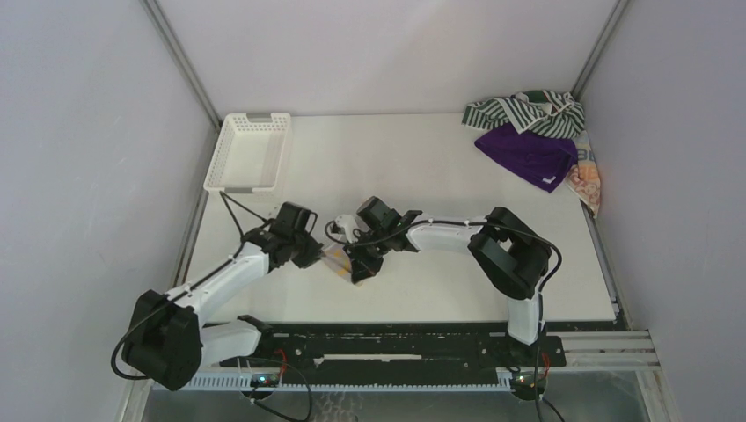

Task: Roll the towels
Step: Roll the towel at the center of the board.

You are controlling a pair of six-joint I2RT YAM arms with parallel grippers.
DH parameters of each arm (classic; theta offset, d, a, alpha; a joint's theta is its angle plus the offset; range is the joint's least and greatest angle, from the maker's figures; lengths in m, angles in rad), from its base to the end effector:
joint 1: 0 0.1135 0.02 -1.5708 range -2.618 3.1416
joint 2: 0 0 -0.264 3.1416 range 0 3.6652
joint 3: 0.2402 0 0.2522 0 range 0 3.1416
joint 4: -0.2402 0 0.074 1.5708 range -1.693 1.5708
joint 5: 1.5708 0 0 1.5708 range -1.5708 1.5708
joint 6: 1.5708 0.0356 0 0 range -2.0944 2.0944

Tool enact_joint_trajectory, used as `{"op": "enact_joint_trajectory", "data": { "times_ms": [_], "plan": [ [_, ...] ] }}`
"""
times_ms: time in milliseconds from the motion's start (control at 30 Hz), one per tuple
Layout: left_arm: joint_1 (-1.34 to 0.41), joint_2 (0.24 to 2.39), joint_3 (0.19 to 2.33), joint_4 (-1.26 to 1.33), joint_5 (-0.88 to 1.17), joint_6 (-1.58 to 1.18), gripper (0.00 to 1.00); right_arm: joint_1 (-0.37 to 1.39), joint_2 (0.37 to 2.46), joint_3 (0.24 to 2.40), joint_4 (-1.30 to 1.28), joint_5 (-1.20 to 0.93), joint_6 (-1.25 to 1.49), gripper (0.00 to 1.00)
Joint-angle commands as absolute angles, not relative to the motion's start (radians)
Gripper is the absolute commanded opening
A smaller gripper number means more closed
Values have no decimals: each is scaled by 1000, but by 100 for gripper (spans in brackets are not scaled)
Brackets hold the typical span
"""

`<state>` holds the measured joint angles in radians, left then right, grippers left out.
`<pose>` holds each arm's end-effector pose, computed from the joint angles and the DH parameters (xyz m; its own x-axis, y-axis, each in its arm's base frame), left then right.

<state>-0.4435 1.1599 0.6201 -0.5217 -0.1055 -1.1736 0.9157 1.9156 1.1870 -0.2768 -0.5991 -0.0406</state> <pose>0.1903 -0.0862 0.1856 -0.6558 -0.7037 -0.2734 -0.5801 0.7015 -0.4140 0.2201 0.3194 0.1563 -0.4800 -0.6797 -0.5546 -0.8591 0.2362 0.4540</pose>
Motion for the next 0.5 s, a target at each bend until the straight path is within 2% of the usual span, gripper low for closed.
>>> {"op": "enact_joint_trajectory", "data": {
  "times_ms": [0,167,467],
  "plan": [
    [-442,1212,740,-611,-171,-1102,13,850,1938,1206,-222,-813,71,0],
    [-441,1327,795,-617,-125,-1065,12,793,1963,1186,-136,-964,180,0],
    [-442,1440,869,-648,-113,-1006,13,752,2051,1185,-135,-1015,253,0]
  ]
}}
